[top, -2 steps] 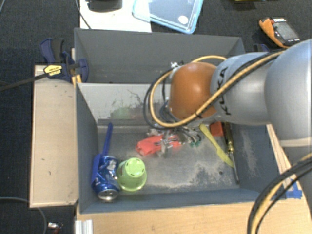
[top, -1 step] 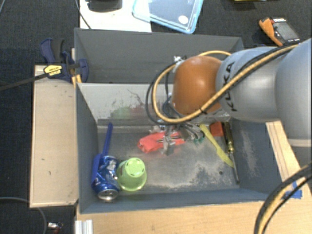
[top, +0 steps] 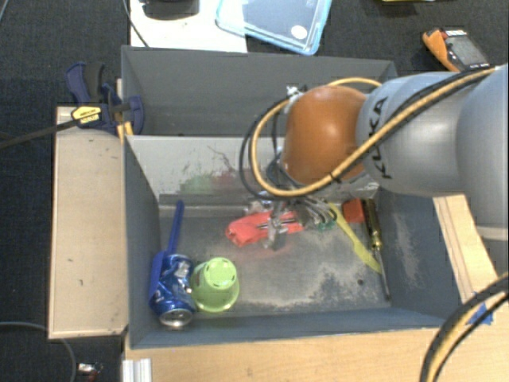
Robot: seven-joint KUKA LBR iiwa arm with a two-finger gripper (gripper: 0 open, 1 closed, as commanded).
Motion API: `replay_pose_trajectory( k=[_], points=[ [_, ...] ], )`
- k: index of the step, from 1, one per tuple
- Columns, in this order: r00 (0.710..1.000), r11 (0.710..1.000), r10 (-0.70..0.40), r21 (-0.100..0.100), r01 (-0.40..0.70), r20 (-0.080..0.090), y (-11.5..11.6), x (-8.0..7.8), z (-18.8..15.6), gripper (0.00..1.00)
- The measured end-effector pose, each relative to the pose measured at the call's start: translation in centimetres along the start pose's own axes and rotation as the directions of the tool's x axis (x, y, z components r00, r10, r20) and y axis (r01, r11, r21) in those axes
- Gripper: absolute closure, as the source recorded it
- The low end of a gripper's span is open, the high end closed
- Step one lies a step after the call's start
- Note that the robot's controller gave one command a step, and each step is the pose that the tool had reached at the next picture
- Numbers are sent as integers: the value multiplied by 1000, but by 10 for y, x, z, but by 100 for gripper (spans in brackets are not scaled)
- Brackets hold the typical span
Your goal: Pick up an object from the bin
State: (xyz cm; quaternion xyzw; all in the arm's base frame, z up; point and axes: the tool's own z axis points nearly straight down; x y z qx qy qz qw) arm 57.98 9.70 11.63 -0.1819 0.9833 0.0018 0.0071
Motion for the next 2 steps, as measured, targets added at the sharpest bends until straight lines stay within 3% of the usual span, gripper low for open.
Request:
replay_pose_trajectory(
  k=[2],
  points=[
    [1000, 1000, 7, -1, -7, -4, 0, 1, -41, 100]
  ],
)
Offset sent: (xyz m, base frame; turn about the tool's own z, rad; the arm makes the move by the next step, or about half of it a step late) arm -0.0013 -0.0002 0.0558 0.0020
